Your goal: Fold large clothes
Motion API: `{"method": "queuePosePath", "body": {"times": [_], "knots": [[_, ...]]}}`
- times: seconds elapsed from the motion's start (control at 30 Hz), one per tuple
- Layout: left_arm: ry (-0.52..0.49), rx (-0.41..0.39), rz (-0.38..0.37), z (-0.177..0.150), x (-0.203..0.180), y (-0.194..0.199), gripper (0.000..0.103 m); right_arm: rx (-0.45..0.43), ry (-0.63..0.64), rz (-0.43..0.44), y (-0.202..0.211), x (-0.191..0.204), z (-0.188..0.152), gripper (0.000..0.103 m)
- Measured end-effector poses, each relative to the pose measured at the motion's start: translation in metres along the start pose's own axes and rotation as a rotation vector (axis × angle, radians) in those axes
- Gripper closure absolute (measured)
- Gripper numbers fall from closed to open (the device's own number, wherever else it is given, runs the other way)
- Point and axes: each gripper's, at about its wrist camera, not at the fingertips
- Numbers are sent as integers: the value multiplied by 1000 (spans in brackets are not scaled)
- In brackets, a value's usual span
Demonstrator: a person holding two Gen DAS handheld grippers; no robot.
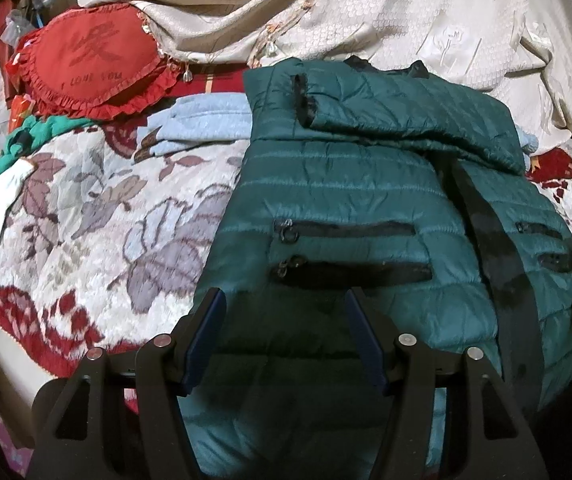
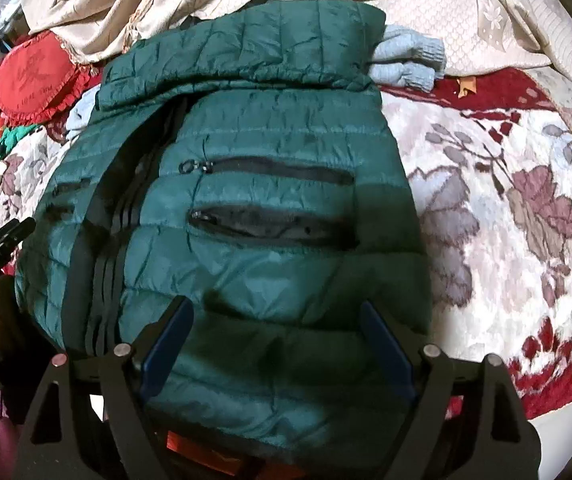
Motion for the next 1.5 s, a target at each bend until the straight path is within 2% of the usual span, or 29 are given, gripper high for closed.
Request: {"method": "queuePosePath", "body": {"times": [0.4, 0.67, 0.77, 0.83, 0.93, 1.07, 1.17, 1.23, 1.3, 1.43, 1.5], "knots": [[38, 40, -34, -15, 19, 2, 59, 9, -30, -5, 4, -14, -13, 12], [170, 96, -105, -27, 63, 2, 59, 18, -80, -28, 2, -36, -19, 9], [234, 140, -155, -31, 77, -7, 59, 31, -111, -31, -3, -47, -20, 9], [266, 173, -189, -35, 80, -14, 59, 42, -142, -8, -7, -54, -22, 9], [249, 188, -218, -38, 73, -18, 59, 55, -174, 28, -12, -59, -25, 9], [205, 195, -207, -41, 62, -21, 55, 71, -176, 60, -17, -59, -28, 9], [217, 206, -231, -44, 65, -21, 54, 92, -187, 118, -20, -59, -31, 9], [238, 242, -269, -46, 70, -22, 54, 114, -182, 172, -22, -57, -33, 9], [258, 259, -291, -48, 74, -24, 54, 117, -153, 183, -23, -50, -36, 9], [253, 255, -272, -50, 69, -24, 53, 101, -142, 193, -25, -47, -34, 9], [231, 253, -262, -51, 64, -22, 53, 80, -141, 195, -24, -46, -32, 14]]}}
Point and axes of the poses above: each gripper's, at about its wrist camera, not at the fingertips, and y roughly against the way its jaws point, x to its left, z to its top, and after that the axes turned 3 degrees about -z, right-handed
